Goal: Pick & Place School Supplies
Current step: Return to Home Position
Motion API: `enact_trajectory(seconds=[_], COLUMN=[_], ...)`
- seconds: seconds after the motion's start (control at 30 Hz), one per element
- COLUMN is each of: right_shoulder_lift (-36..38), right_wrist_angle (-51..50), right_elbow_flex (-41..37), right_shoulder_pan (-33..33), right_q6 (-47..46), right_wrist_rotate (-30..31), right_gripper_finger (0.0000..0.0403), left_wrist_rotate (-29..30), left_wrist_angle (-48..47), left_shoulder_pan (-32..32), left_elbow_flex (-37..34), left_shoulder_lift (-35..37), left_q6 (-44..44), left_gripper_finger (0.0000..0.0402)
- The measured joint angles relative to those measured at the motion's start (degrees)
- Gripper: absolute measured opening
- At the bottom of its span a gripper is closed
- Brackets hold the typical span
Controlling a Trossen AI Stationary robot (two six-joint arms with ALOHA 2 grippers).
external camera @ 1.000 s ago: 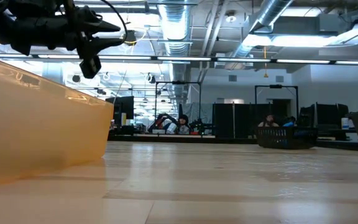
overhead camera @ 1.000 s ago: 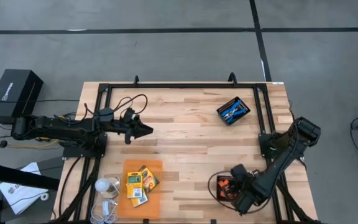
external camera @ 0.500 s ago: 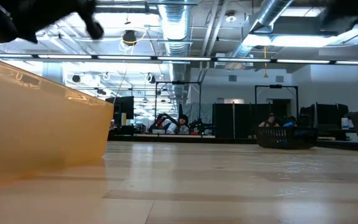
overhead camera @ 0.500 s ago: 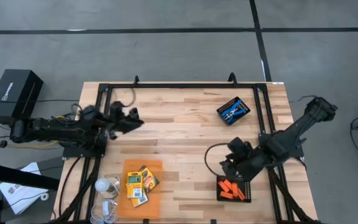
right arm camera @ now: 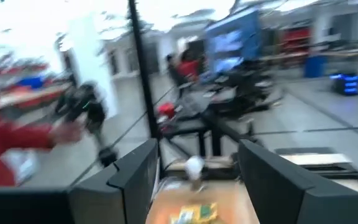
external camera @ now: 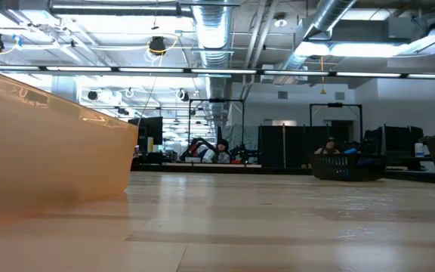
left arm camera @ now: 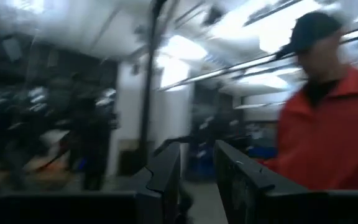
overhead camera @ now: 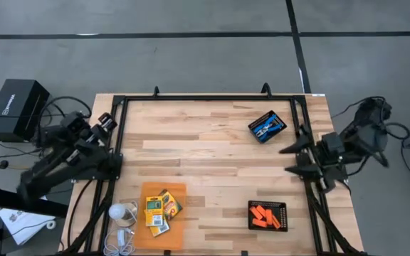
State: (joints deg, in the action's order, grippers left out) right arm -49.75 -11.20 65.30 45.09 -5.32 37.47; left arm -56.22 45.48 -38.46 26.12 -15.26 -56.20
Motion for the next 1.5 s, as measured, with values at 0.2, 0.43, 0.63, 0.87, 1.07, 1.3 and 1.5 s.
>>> enact_trajectory(seconds=[0.2, 0.43, 0.63, 0.87, 1.07, 1.3, 1.5], right_shoulder_lift=[6.05, 20.97, 30.98, 42.98, 49.48, 49.44, 49.50], right_wrist_angle=[10.66, 44.34, 50.74, 38.02, 23.02, 15.63, 14.05], right_elbow_flex=[-10.52, -40.07, -53.11, -55.56, -55.29, -56.92, -59.49], right_shoulder_pan=[1.41, 1.17, 0.64, 0.64, 0.64, 0.54, 0.53], right_q6=[3.81, 10.26, 11.74, 10.17, 11.09, 4.11, 1.09], right_wrist_rotate=[-9.51, -24.95, -25.41, -18.39, -7.80, 8.28, 10.92], right_gripper_finger=[0.0213, 0.0214, 0.0212, 0.0209, 0.0209, 0.0209, 0.0209], left_wrist_rotate=[-3.27, -1.84, 2.18, 8.06, 8.86, 22.10, 44.48], left_wrist_angle=[-7.49, -8.53, -4.85, 0.60, -4.52, -17.37, -18.01], left_shoulder_pan=[-14.00, -21.38, -19.89, -14.53, -10.14, -5.56, -3.49], left_elbow_flex=[0.39, -5.77, -14.23, -25.73, -25.78, -25.80, -25.80], left_shoulder_lift=[5.41, 6.02, 6.02, 6.08, 3.74, -2.82, -12.17], left_q6=[0.34, 0.02, 3.68, 5.50, 13.75, 24.85, 36.08], left_gripper_finger=[0.0090, 0.0090, 0.0090, 0.0090, 0.0090, 0.0090, 0.0090])
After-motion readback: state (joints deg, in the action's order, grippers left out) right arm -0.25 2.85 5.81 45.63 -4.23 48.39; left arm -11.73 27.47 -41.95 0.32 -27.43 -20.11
